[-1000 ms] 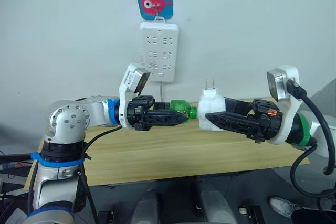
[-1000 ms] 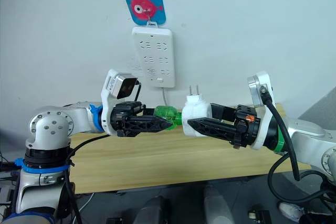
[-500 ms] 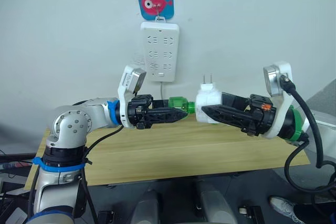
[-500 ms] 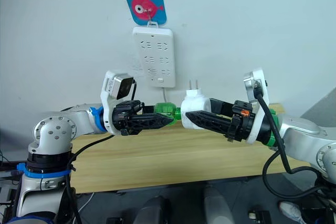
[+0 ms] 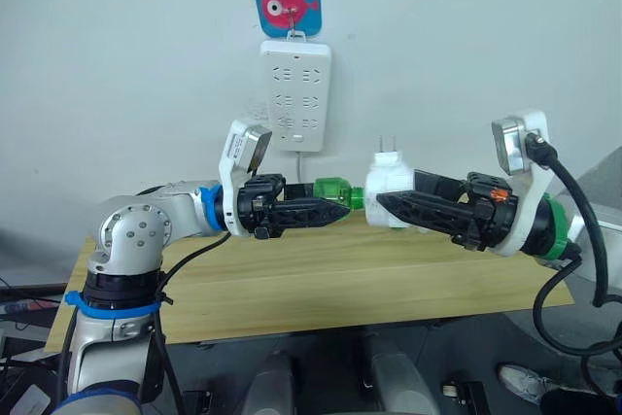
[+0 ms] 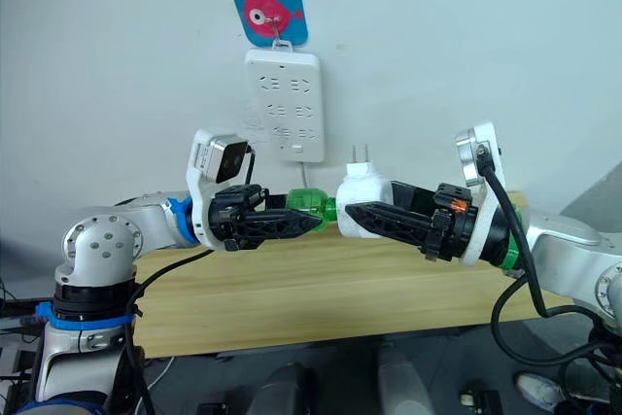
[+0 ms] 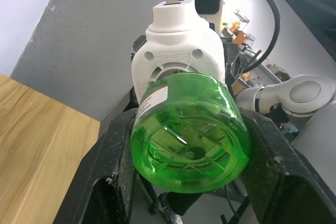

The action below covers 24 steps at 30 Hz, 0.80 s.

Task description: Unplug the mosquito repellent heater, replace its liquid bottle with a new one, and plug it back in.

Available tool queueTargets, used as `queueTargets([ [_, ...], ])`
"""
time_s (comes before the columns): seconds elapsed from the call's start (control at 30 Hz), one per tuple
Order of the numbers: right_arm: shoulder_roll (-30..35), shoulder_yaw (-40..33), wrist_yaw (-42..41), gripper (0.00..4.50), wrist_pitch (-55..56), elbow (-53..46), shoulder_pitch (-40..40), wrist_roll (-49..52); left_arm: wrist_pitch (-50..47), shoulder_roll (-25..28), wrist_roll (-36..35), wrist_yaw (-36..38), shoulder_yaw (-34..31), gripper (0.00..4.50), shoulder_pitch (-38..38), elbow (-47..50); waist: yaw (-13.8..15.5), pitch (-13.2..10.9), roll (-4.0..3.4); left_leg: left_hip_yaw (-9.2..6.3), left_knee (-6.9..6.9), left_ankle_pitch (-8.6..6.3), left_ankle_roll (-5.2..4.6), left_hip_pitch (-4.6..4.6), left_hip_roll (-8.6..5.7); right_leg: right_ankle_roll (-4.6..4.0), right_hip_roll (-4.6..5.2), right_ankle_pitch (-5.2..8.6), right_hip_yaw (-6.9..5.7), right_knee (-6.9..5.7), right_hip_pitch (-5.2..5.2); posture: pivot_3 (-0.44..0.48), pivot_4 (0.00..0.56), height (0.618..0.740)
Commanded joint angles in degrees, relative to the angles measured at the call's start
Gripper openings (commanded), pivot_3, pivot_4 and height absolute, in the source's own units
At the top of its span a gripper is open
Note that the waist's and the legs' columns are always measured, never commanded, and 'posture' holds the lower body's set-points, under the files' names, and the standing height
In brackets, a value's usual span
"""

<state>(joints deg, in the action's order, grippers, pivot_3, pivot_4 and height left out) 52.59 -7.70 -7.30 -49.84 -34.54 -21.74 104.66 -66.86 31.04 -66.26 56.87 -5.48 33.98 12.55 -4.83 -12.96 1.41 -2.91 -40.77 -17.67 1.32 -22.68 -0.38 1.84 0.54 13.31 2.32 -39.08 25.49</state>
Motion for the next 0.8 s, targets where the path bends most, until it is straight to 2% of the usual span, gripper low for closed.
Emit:
queueTargets([
  [0.03,-0.6,1.8,-1.1,3.01,0.4,-3.2,-1.2,3.0,0.5,-2.6,-0.8,-0.6,3.2,2.29,2.0,2.9,0.0,0.0,0.00,0.00,0.00,0.00,0.00,0.00,0.00,0.00,-0.01,0.00,0.00,0.00,0.00,-0.157,0.160,0.730],
  [0.8,-0.2,0.6,-5.6,3.01,0.2,-3.6,-0.4,4.6,1.2,-2.7,1.6,0.2,3.3,2.29,1.9,2.0,0.0,0.0,0.00,0.00,0.00,0.00,0.00,0.00,0.00,0.00,-0.11,0.00,0.00,0.01,-0.01,-0.158,0.150,0.730],
])
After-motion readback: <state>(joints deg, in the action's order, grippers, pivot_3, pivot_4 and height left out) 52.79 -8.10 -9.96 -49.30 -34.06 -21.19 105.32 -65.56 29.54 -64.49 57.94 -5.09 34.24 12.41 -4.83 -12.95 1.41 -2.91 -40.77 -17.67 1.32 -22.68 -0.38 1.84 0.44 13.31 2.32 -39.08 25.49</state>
